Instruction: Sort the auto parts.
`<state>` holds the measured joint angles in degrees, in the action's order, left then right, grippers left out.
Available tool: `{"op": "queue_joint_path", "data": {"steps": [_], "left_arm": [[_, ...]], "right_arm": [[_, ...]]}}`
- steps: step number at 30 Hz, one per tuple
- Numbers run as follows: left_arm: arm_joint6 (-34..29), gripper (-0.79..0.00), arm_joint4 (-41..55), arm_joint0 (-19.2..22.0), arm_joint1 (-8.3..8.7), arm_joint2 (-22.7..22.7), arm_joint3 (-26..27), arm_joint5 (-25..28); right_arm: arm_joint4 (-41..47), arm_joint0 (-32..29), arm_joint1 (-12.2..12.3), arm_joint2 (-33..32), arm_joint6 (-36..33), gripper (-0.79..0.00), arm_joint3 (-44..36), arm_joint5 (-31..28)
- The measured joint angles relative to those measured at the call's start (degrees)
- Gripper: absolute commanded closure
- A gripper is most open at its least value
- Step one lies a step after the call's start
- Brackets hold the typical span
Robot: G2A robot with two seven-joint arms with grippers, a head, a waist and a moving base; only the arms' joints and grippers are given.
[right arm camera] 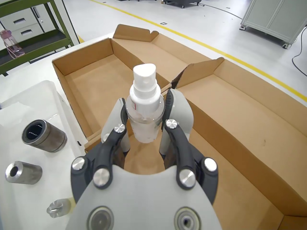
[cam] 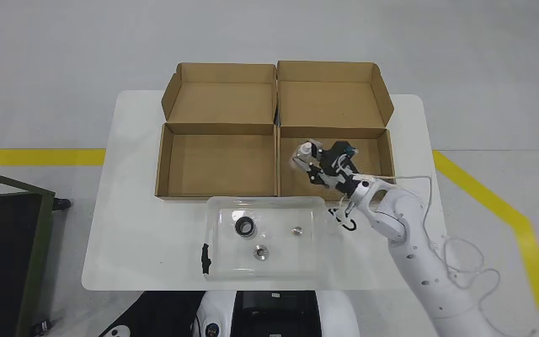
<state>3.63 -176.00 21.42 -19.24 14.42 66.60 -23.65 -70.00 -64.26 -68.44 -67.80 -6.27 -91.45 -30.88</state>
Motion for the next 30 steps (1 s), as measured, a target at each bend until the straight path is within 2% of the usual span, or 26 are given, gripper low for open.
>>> {"op": "queue_joint_path", "data": {"steps": [15,17,20,27,28,30], "left_arm": [[0.0,-0.785,0.0,0.0,0.00,0.0,0.0,0.0],[0.0,-0.785,0.0,0.0,0.00,0.0,0.0,0.0],[0.0,-0.785,0.0,0.0,0.00,0.0,0.0,0.0],[0.0,-0.785,0.0,0.0,0.00,0.0,0.0,0.0],[0.0,-0.785,0.0,0.0,0.00,0.0,0.0,0.0],[0.0,-0.785,0.0,0.0,0.00,0.0,0.0,0.0]], "right_arm": [[-4.1,2.9,-0.6,3.3,-0.4,-0.009,6.2,1.4],[-4.0,3.2,-0.7,3.5,-0.5,-0.049,6.7,1.5],[-4.0,3.6,-0.8,3.9,-1.0,-0.163,7.3,1.7],[-3.8,4.3,-1.0,4.4,-2.4,-0.256,7.9,1.9],[-3.8,4.3,-1.0,4.5,-2.5,-0.286,7.9,1.9],[-3.8,4.3,-1.0,4.5,-2.7,-0.400,7.8,1.9]]}}
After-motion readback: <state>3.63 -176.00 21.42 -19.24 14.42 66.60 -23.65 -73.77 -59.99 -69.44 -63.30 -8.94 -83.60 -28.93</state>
